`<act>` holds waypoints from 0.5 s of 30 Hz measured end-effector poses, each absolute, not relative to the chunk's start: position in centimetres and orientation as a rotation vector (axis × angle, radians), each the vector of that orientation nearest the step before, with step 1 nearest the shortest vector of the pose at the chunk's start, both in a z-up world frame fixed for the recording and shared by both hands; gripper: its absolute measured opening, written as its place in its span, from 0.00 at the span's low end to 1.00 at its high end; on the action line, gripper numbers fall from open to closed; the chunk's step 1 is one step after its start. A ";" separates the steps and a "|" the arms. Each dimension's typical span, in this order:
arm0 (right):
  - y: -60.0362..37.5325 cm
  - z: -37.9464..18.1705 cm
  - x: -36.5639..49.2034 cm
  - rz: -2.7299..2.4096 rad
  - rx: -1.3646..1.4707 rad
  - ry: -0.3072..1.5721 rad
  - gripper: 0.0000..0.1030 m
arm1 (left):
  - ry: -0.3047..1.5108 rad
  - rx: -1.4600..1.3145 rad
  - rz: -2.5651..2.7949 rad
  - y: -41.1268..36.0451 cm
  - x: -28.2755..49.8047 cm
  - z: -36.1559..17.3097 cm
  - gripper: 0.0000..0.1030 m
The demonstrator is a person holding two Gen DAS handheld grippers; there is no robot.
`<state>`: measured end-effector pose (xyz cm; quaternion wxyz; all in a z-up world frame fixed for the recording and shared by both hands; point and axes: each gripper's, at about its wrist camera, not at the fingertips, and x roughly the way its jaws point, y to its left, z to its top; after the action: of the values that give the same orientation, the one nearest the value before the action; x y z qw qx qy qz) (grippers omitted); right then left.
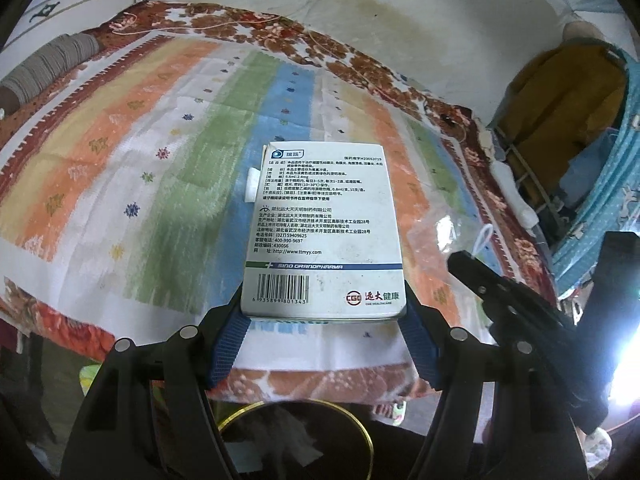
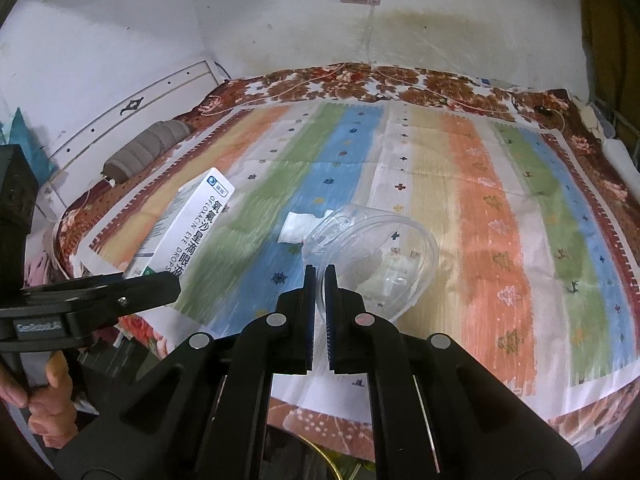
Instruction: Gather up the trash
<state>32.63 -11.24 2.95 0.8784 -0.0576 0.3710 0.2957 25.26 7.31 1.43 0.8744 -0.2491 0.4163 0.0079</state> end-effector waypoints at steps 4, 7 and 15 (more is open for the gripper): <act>-11.5 3.2 30.9 0.630 -0.137 0.759 0.04 | 0.857 -0.518 -0.008 6.5 23.7 1.6 0.68; -11.7 3.3 29.7 0.641 -0.141 0.754 0.04 | 0.855 -0.522 -0.019 6.1 22.8 1.5 0.68; -12.8 3.0 27.0 0.668 -0.141 0.759 0.04 | 0.843 -0.534 -0.044 5.6 20.6 1.4 0.68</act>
<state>26.99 -12.77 3.01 0.8726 -0.0673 0.3631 0.3198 20.58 5.59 1.45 0.8779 -0.2560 0.4041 -0.0209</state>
